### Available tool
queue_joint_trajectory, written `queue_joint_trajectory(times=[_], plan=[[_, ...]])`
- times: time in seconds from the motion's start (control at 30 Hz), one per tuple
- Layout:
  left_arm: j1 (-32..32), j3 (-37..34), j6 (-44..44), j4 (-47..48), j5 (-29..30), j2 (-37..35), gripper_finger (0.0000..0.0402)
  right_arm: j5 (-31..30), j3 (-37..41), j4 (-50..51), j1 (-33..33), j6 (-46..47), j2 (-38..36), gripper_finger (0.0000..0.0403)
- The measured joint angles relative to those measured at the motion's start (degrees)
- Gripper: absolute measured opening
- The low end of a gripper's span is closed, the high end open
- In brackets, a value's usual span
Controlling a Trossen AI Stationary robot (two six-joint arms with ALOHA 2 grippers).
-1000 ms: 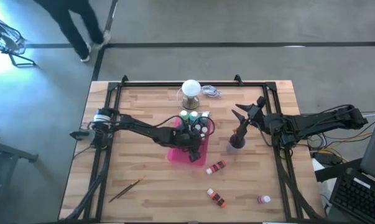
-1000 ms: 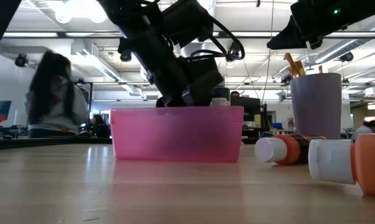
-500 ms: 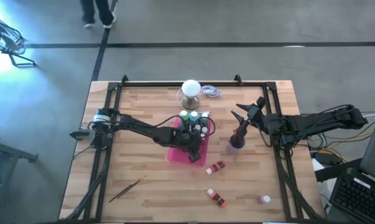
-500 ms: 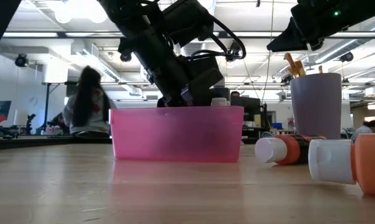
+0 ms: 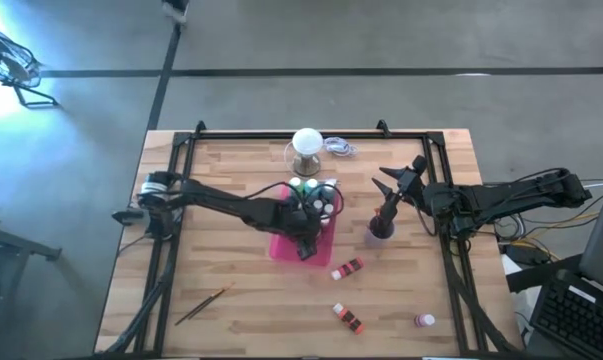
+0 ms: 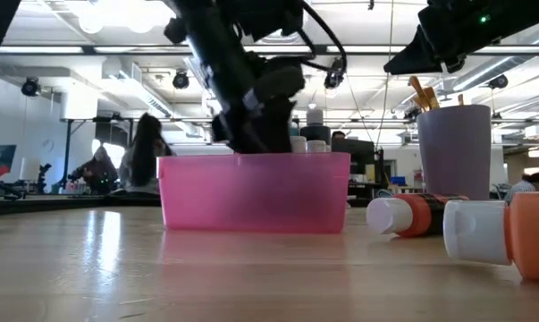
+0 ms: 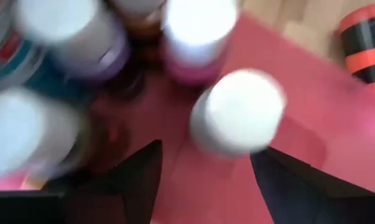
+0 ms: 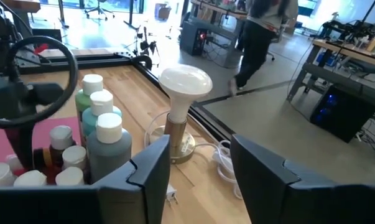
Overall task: Pick & Place Paint Supplies
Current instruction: Put the small gray paint bottle into the red bin, then adjust the small yellow paint bottle in the red bin
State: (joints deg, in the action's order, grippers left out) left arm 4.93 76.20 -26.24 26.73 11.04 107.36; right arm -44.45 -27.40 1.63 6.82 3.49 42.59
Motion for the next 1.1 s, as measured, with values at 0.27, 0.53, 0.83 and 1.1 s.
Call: queue_joint_trajectory(times=[0.27, 0.53, 0.83, 1.1], plan=[[1.03, 2.31, -13.04, 12.60, 0.28, -0.49, 0.0243, 0.12, 0.00, 0.45, -0.01, -0.02, 0.00, 0.0145], [0.96, 2.19, -17.16, 14.65, 0.51, -0.38, 0.0242, 0.11, 0.00, 1.57, 0.00, 0.72, 0.00, 0.0133], [1.71, 2.15, -23.41, 19.55, 2.65, -0.38, 0.0232, 0.09, 0.00, 1.55, -0.01, 0.83, 0.00, 0.0149], [1.79, -0.45, -26.01, 18.70, 3.16, -0.44, 0.0229, 0.07, 0.00, 1.53, 0.00, 0.83, 0.00, 0.0174]])
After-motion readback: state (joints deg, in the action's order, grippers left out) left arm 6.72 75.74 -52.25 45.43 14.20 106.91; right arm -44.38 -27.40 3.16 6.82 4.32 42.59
